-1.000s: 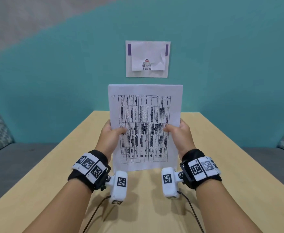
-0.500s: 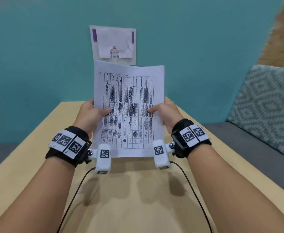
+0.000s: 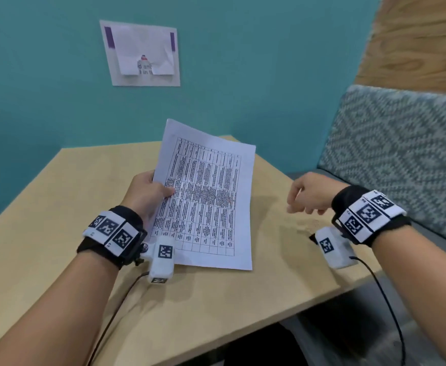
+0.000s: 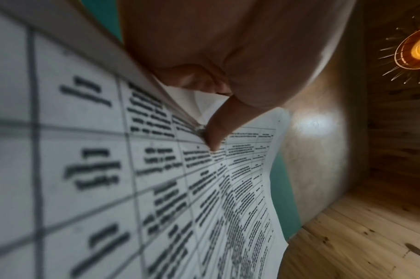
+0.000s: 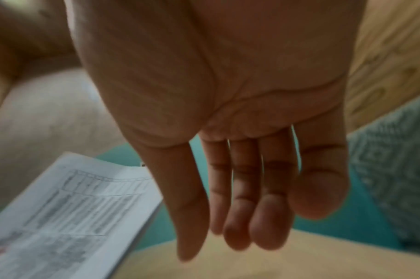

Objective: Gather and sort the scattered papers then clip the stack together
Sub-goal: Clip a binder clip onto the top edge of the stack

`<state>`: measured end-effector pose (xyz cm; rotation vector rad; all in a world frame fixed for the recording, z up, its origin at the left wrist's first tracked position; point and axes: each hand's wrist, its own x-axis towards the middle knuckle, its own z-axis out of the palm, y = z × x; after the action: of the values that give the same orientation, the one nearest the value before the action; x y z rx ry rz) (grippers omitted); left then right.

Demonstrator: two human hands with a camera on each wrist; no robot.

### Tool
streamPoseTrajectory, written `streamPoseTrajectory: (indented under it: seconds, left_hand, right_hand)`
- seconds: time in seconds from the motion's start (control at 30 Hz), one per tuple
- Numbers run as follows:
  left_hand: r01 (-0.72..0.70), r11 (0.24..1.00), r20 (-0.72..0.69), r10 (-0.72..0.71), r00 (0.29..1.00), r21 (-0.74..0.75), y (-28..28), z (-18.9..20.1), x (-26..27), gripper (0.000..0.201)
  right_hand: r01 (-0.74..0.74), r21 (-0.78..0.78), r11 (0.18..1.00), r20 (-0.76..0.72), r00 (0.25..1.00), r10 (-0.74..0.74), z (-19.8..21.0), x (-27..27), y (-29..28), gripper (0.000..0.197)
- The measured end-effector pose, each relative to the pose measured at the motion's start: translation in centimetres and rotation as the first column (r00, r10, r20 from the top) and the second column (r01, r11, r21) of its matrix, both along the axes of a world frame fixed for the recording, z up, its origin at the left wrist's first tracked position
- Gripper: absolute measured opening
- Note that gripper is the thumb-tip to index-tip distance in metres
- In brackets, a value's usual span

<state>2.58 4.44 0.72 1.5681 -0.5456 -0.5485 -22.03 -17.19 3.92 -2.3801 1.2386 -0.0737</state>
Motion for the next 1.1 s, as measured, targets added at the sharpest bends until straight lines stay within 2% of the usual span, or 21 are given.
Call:
streamPoseTrajectory:
  seconds: [0.07, 0.13, 0.27, 0.37, 0.5, 0.6, 0.7, 0.97, 1.1]
  left_hand:
    - [0.003, 1.000, 0.004, -0.003, 1.000, 0.018, 0.1, -0.6, -0.1, 0.034]
    - [0.006, 1.000, 0.008, -0.006, 1.000, 0.029, 0.1, -1.0, -0.1, 0.034]
    - [-0.001, 0.999, 0.028, 0.000, 1.000, 0.049, 0.1, -1.5, -0.1, 0.034]
    - [0.001, 0.999, 0.025, -0.002, 1.000, 0.041, -0.1, -1.8, 0.0, 0.034]
    - [0.001, 1.000, 0.020, -0.002, 1.000, 0.029, -0.1, -2.1, 0.3, 0.034]
    - [-0.004, 1.000, 0.039, 0.003, 0.999, 0.030, -0.1, -2.5, 0.5, 0.036]
    - [-0.009, 1.000, 0.052, 0.007, 0.999, 0.022, -0.2, -2.9, 0.8, 0.037]
    - [-0.001, 1.000, 0.123, 0.004, 0.992, -0.024, -0.3, -3.8, 1.5, 0.041]
    - [0.014, 0.996, 0.167, 0.000, 0.986, -0.087, -0.4, -4.1, 1.7, 0.044]
  right_hand:
    - [0.016, -0.032, 0.999, -0.141, 0.990, -0.020, -0.2, -1.8, -0.5, 0.028]
    - [0.029, -0.032, 0.999, -0.221, 0.975, -0.035, -0.5, -2.9, -0.7, 0.033]
    - [0.034, 0.001, 0.999, -0.274, 0.961, -0.033, -1.6, -3.5, -1.3, 0.020]
    - [0.035, 0.040, 0.999, -0.159, 0.987, -0.028, -1.9, -2.9, -1.8, 0.011]
    - [0.007, 0.062, 0.998, 0.115, 0.993, -0.015, -1.1, -0.8, -1.8, 0.013]
    - [-0.009, 0.143, 0.990, 0.376, 0.926, -0.046, 0.1, 1.1, -1.4, 0.009]
    - [-0.067, 0.101, 0.993, 0.541, 0.841, 0.002, 1.9, 2.9, -0.7, 0.010]
    - [-0.159, -0.114, 0.981, 0.720, 0.667, 0.192, 4.6, 6.9, 1.9, 0.048]
    - [-0.141, -0.347, 0.927, 0.669, 0.656, 0.350, 4.5, 8.1, 2.6, 0.056]
